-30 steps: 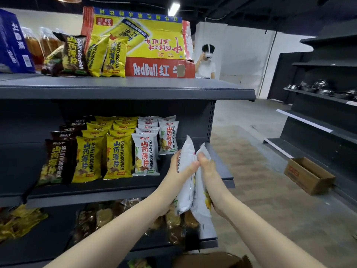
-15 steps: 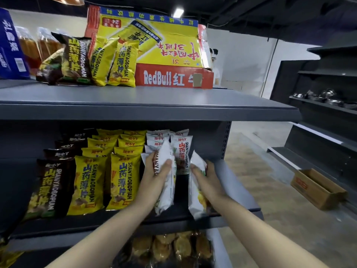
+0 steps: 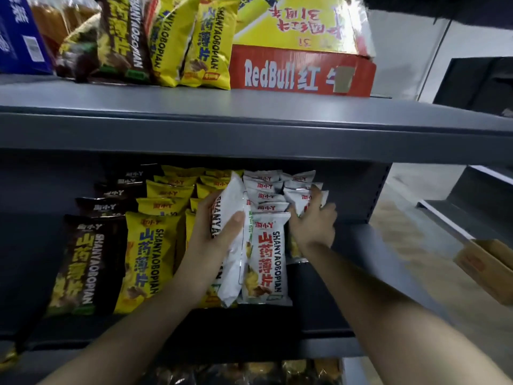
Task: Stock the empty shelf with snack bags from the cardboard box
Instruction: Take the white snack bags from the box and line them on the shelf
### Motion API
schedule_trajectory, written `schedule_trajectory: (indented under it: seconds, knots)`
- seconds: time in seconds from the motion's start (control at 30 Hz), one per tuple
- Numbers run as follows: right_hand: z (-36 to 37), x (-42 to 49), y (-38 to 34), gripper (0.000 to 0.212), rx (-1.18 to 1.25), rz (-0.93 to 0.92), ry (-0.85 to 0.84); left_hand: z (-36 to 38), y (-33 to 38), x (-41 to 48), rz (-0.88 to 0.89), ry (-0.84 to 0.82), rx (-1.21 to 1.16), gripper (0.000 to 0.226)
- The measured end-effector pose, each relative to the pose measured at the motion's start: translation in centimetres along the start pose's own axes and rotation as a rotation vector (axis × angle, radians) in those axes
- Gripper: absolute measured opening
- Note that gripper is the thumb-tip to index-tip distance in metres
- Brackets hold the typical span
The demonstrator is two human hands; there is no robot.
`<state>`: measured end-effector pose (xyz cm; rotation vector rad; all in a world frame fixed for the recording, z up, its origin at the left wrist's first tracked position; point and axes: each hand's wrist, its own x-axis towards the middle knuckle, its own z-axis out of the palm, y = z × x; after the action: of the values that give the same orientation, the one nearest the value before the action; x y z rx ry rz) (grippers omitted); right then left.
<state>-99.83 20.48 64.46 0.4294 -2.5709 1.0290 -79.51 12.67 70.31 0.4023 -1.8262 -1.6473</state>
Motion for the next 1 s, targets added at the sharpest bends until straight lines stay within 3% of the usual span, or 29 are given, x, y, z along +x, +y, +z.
schedule_trajectory:
  seconds: [0.23,0.43,0.57,0.63,0.73,1.0]
  knots:
    - [2.6,0.0,-0.2,0.072,-0.151,0.105,-0.018,-0.9,-0.6,1.2,0.002,0.016,-0.026,0.040]
    - [1.9,0.2,0.0,0.082,-0.085,0.077,-0.103,0.0,-0.5,1.6,-0.022,-0.009,-0.039,0.039]
    - [0.0,-0.7,1.8,0.095,-0.050,-0.090,-0.108,0.5,-0.1,1.5,-0.010,-0.020,-0.021,0.043]
    - [-0.8,-1.2,3.6,0.096,-0.178,-0.280,-0.087,0.8,-0.1,1.4,-0.012,-0.027,-0.006,0.053]
    - [-1.3,-1.4,6.1,0.100,-0.407,-0.540,-0.109,1.4,0.0,1.2,-0.002,-0.036,-0.010,0.046]
    - [-1.0,-1.0,6.0,0.098,-0.453,-0.578,-0.251,3.0,0.1,-0.3,0.038,-0.070,0.096,0.050]
